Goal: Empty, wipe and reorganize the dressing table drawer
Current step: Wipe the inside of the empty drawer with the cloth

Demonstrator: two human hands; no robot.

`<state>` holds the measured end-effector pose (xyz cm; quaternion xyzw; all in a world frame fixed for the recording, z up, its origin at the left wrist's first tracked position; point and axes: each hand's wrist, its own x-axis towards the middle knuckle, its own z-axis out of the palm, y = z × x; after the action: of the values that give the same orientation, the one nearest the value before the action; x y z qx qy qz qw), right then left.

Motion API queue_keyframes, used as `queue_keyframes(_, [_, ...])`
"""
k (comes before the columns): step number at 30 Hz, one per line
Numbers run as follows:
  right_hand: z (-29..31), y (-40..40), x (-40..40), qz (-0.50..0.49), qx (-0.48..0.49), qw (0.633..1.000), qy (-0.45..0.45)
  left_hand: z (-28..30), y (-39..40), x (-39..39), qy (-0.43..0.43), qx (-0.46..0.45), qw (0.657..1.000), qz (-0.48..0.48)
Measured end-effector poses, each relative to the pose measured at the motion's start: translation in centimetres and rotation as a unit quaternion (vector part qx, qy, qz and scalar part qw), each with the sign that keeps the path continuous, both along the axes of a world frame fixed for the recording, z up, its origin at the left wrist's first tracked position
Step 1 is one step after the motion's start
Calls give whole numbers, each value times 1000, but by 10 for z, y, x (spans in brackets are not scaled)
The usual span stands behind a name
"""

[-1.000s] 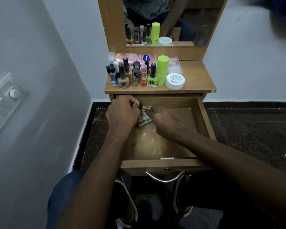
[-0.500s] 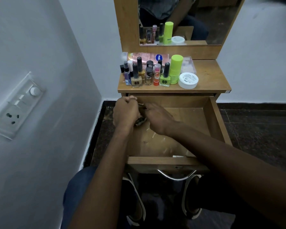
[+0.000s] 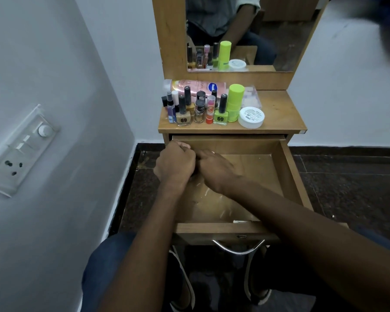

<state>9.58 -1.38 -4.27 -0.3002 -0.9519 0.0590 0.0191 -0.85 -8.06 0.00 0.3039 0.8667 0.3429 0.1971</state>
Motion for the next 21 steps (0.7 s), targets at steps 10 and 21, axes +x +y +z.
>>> queue_keyframes(10, [16, 26, 64, -269, 34, 961, -46, -9, 0, 10, 136, -45, 987, -67])
queue_keyframes(21, [23, 56, 110, -209, 137, 960, -125, -15, 2, 11, 148, -47, 973, -169])
